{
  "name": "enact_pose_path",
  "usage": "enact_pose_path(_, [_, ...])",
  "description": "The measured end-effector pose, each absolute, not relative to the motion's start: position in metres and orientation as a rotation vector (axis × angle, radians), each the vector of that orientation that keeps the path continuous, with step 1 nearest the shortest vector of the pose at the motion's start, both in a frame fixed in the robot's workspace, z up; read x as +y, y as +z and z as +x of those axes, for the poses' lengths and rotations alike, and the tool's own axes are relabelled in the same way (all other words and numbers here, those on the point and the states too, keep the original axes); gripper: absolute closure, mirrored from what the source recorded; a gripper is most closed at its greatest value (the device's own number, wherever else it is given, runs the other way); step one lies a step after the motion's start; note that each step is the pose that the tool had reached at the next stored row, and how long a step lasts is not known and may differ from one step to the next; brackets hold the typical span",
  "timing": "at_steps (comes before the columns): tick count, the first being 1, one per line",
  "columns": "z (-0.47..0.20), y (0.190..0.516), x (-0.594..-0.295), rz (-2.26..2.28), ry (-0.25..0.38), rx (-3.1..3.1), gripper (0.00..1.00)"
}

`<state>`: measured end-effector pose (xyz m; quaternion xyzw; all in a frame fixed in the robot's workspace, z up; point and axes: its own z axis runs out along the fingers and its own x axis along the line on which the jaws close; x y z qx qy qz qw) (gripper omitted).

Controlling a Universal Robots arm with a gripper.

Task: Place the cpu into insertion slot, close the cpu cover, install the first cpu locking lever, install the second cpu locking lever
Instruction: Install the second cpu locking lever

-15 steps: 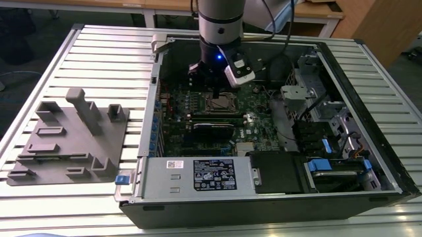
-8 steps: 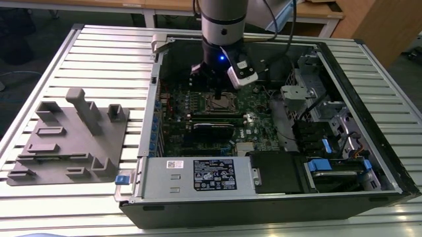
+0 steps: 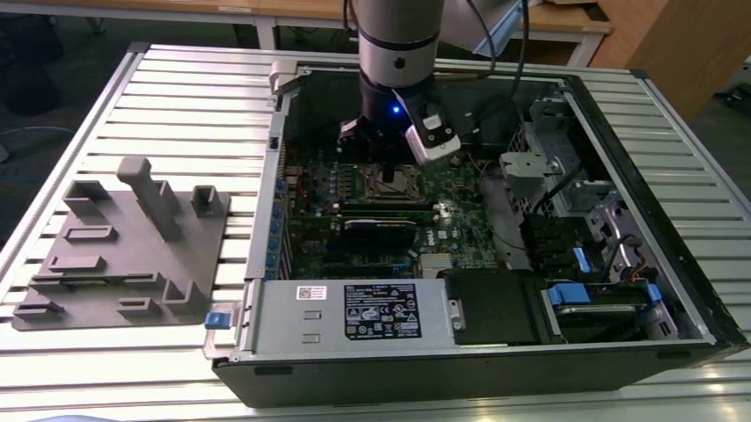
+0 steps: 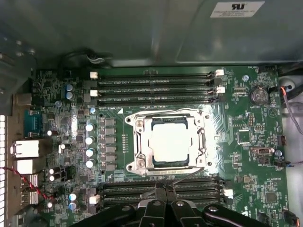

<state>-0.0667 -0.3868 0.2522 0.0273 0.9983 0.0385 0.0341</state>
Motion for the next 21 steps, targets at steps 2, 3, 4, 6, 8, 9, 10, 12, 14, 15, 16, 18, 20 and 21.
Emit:
enact_pose_path(2, [-0.0668, 0.2506, -0.3875, 0.084, 0.118, 3.070, 0.89])
enact_pose_path(3, [-0.0669, 0.2497, -0.3878, 0.084, 0.117, 3.070, 0.89])
enact_pose_path(4, [-0.0669, 0.2493, -0.3879, 0.084, 0.116, 3.070, 0.89])
enact_pose_path(6, [-0.0668, 0.2493, -0.3879, 0.084, 0.115, 3.070, 0.89])
enact_pose_path(8, [-0.0668, 0.2493, -0.3879, 0.084, 0.115, 3.070, 0.89])
enact_pose_path(9, [-0.0668, 0.2492, -0.3879, 0.084, 0.115, 3.070, 0.89])
enact_pose_path(10, [-0.0668, 0.2492, -0.3879, 0.084, 0.115, 3.070, 0.89])
enact_pose_path(12, [-0.0668, 0.2489, -0.3879, 0.094, 0.115, 3.070, 0.89])
enact_pose_path(14, [-0.0670, 0.2487, -0.3879, 0.101, 0.114, 3.069, 0.89])
enact_pose_path(15, [-0.0670, 0.2484, -0.3879, 0.101, 0.115, 3.069, 0.89])
enact_pose_path(16, [-0.0674, 0.2479, -0.3879, 0.102, 0.115, 3.069, 0.89])
enact_pose_path(18, [-0.0699, 0.2465, -0.3879, 0.102, 0.115, 3.069, 0.89])
enact_pose_path(20, [-0.0742, 0.2450, -0.3879, 0.102, 0.114, 3.069, 0.89])
enact_pose_path(21, [-0.0760, 0.2439, -0.3879, 0.103, 0.115, 3.069, 0.89])
